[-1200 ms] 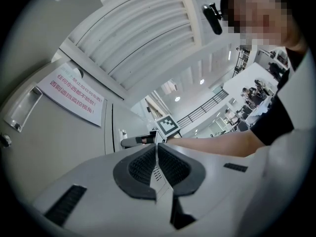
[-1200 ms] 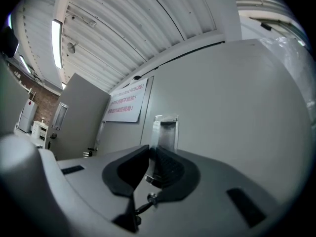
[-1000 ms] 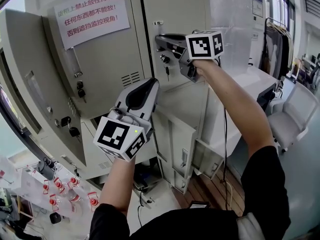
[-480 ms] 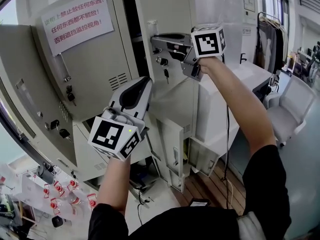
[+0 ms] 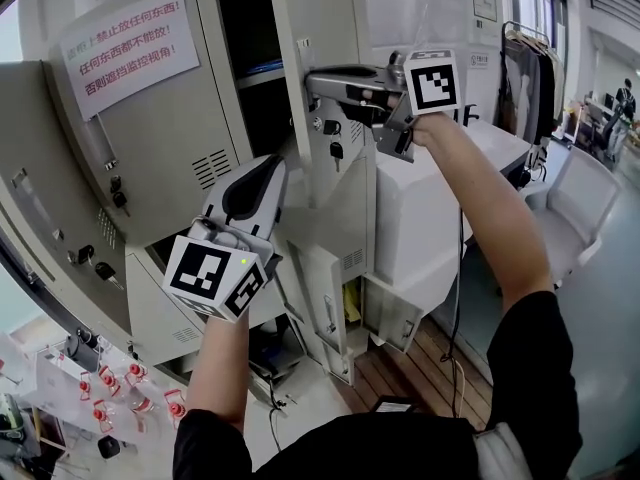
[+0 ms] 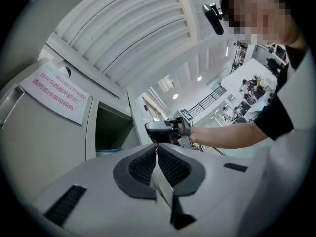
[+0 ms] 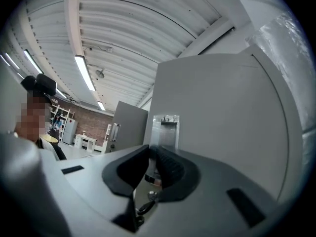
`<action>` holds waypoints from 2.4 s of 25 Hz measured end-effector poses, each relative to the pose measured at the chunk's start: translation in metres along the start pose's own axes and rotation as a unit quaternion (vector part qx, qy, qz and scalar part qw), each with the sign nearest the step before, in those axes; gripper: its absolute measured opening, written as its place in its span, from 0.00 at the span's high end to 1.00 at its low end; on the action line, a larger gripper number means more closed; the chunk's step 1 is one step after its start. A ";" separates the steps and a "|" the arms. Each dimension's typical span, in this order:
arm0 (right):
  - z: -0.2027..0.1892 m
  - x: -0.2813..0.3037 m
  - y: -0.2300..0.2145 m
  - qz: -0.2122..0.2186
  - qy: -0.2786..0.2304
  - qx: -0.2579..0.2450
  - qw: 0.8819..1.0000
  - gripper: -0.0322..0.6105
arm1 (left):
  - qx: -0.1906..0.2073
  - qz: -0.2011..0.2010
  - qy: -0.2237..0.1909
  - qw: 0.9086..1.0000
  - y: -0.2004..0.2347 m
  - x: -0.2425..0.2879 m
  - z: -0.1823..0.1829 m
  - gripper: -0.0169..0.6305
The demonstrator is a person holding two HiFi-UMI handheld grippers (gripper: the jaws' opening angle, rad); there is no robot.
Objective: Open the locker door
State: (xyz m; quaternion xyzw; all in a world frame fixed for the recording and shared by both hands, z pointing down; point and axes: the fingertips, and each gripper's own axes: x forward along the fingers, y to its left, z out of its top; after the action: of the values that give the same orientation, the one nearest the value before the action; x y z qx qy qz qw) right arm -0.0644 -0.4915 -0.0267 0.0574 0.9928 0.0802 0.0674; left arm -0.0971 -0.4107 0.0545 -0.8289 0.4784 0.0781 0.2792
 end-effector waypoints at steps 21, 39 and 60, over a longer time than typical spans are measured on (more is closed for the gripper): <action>0.012 -0.096 0.016 0.106 -0.023 -0.003 0.994 0.85 | 0.012 -0.015 0.004 1.000 -0.045 0.044 0.000 0.95; 0.017 -0.160 0.004 0.174 -0.059 0.019 0.983 0.85 | 0.017 -0.033 0.010 0.999 -0.067 0.072 -0.003 0.95; 0.017 -0.214 -0.025 0.255 -0.118 0.050 0.958 0.85 | 0.031 -0.031 0.030 0.999 -0.062 0.081 -0.008 0.95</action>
State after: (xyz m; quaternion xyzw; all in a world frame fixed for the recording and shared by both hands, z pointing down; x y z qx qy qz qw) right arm 0.1464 -0.5401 -0.0205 0.3212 0.9330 0.0372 0.1583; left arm -0.0033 -0.4517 0.0532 -0.8362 0.4628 0.0300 0.2927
